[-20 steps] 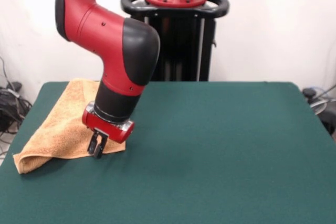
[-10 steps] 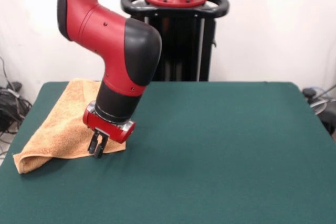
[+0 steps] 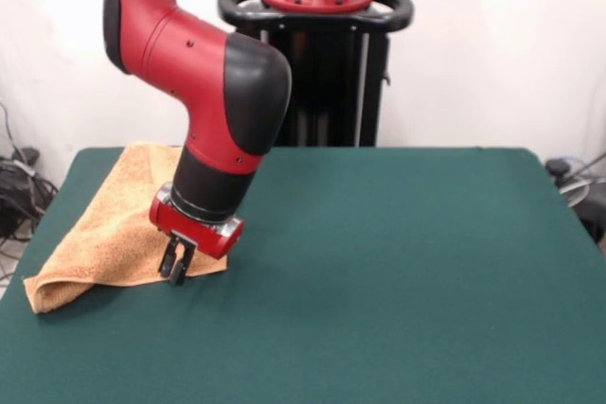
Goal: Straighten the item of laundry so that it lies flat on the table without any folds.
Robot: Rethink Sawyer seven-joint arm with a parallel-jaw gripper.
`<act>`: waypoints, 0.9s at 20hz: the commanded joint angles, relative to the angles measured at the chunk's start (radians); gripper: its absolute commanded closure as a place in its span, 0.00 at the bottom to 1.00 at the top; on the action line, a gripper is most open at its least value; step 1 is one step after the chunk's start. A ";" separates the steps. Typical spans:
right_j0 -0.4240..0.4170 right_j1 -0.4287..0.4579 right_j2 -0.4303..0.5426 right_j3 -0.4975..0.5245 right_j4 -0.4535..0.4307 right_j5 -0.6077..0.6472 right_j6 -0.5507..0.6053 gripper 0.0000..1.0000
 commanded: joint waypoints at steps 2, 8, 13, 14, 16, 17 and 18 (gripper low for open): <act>0.047 0.089 0.092 0.029 0.092 0.044 0.253 1.00; 0.082 0.141 0.044 -0.056 0.179 0.082 0.265 1.00; 0.093 0.172 0.028 -0.108 0.213 0.093 0.235 1.00; 0.097 0.182 0.023 -0.126 0.222 0.102 0.232 1.00; 0.107 0.200 0.010 -0.162 0.241 0.124 0.230 1.00; 0.109 0.206 0.008 -0.173 0.247 0.130 0.229 1.00; 0.112 0.211 0.005 -0.185 0.252 0.137 0.227 1.00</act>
